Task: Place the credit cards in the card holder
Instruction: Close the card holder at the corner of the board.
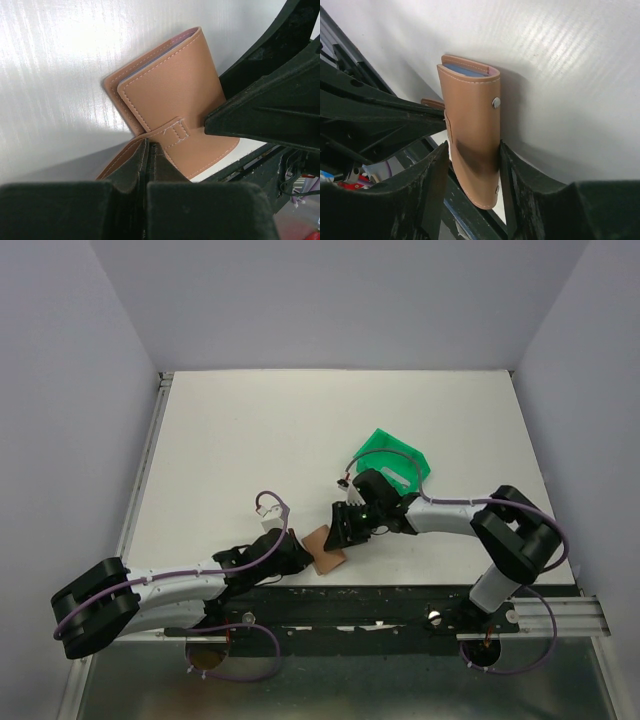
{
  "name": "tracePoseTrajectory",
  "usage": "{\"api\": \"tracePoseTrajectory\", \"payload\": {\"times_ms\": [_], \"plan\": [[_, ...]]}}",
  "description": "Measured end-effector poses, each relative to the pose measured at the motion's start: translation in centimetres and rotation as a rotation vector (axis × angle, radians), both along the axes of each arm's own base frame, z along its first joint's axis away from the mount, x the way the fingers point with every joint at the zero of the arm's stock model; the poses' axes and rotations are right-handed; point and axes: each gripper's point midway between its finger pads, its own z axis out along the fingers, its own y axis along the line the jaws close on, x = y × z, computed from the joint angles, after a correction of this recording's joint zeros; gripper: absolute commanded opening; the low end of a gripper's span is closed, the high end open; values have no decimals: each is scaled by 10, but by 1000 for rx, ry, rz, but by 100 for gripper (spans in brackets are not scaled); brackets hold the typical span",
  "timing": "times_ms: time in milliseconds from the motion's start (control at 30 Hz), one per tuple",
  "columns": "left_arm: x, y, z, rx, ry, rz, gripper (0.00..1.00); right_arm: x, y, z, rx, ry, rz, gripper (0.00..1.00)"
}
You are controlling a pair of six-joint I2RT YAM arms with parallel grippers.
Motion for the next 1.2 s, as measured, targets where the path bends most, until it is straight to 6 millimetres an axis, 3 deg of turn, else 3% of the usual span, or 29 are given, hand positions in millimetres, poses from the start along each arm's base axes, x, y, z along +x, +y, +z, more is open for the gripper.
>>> {"api": "tracePoseTrajectory", "payload": {"times_ms": [300, 467, 567, 667, 833, 900, 1100, 1200], "plan": [[0, 0, 0, 0, 0, 0, 0, -2, 7, 3, 50, 23, 3, 18], [0, 0, 2, -3, -2, 0, 0, -3, 4, 15, 51, -7, 6, 15], [-4, 6, 3, 12, 6, -2, 5, -4, -6, 27, 18, -45, -2, 15], [-6, 13, 18, 0, -13, 1, 9, 1, -20, 42, -41, -110, -31, 14], [4, 13, 73, -76, -118, 20, 9, 18, -54, 72, -192, -240, -108, 13], [6, 16, 86, -78, -141, 27, 9, 26, -72, 80, -285, -282, -146, 13], [4, 24, 77, -20, -127, 28, 8, 37, -134, 82, -627, -332, -229, 12], [2, 27, 69, -4, -117, 27, 8, 36, -154, 75, -754, -324, -228, 11]]}}
